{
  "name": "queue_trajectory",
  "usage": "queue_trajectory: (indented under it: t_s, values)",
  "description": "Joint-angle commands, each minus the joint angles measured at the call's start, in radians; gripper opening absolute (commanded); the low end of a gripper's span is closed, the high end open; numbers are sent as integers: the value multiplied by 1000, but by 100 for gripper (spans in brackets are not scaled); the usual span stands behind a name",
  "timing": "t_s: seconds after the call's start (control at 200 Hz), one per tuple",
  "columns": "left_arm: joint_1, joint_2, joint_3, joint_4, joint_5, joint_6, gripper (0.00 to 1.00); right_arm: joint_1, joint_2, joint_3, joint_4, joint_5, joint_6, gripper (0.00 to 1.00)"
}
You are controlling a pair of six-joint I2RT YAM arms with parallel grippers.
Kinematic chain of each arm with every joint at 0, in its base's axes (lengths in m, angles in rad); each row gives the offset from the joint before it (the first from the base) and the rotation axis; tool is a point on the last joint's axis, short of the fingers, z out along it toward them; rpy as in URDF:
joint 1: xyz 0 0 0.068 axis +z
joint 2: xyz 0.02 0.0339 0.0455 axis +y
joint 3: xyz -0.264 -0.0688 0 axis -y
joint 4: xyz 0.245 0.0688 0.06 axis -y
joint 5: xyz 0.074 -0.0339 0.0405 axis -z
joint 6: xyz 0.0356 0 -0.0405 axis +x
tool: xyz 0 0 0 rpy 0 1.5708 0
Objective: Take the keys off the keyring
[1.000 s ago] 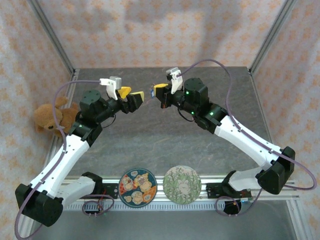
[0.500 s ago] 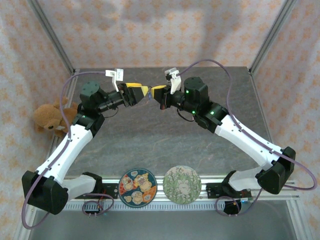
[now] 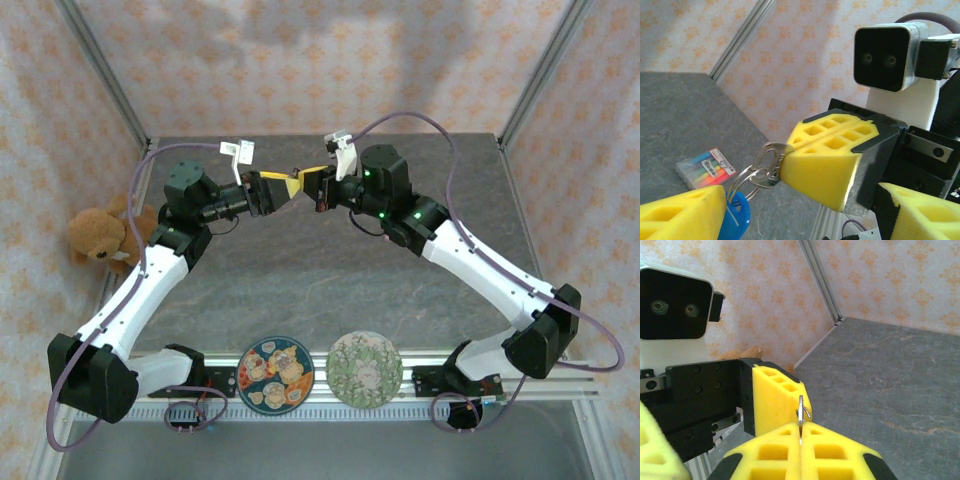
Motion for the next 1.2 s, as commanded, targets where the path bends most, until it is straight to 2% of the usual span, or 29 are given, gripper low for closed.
queue_trajectory:
  t_s: [0.0, 0.536, 1.191]
  values:
    - [2, 3, 34, 46, 41, -11, 77, -5, 10, 49, -6, -5, 15, 0]
    - [2, -8, 37, 35, 32, 0, 77, -5, 44, 75, -43, 63, 6, 0]
    - [-1, -7, 31, 48, 29, 0, 75, -5, 72, 91, -31, 41, 10, 0]
